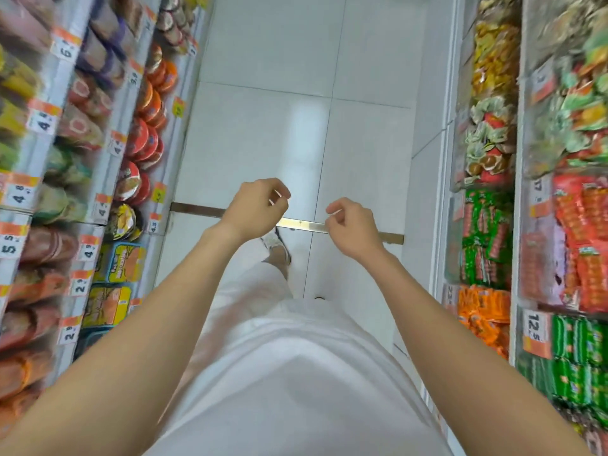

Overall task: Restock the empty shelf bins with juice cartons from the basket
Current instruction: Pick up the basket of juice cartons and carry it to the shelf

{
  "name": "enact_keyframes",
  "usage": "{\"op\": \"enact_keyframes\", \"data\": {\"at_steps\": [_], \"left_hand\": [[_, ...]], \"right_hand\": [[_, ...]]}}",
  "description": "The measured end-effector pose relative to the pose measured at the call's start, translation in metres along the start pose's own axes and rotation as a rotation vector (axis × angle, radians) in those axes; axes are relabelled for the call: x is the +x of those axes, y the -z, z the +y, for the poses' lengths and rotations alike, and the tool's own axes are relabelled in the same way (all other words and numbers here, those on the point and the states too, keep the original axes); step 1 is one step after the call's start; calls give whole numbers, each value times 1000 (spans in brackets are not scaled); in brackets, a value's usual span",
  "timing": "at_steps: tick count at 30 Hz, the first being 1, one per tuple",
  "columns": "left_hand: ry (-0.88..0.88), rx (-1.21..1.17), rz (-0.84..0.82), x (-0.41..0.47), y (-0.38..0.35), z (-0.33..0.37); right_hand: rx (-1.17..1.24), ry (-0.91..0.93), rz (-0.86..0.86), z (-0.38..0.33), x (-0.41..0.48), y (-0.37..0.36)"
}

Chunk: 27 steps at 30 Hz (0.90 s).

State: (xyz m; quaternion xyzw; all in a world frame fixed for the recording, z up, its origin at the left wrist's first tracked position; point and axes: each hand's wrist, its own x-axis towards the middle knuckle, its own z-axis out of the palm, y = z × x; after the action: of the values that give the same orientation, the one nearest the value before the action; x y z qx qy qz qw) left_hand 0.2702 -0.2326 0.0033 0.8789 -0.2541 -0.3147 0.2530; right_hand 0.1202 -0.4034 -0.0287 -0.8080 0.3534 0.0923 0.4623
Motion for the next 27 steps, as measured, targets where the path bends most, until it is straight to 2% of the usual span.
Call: {"op": "enact_keyframes", "data": {"at_steps": [6,11,15,21,27], "left_hand": [[-71,-45,-21,164,82,8],[-119,2,-108,283,156,35],[-121,34,-148,369,200,65],[-200,51,-80,524,250,104],[-191,151,-156,685,311,154]], "right_hand": [[-41,-8,37,-79,148,40],[-95,3,70,-153,255,87],[-77,-25,116,-186,330,117],[-6,-67,197,-221,465,165],[65,-71,195,-262,622,225]]}}
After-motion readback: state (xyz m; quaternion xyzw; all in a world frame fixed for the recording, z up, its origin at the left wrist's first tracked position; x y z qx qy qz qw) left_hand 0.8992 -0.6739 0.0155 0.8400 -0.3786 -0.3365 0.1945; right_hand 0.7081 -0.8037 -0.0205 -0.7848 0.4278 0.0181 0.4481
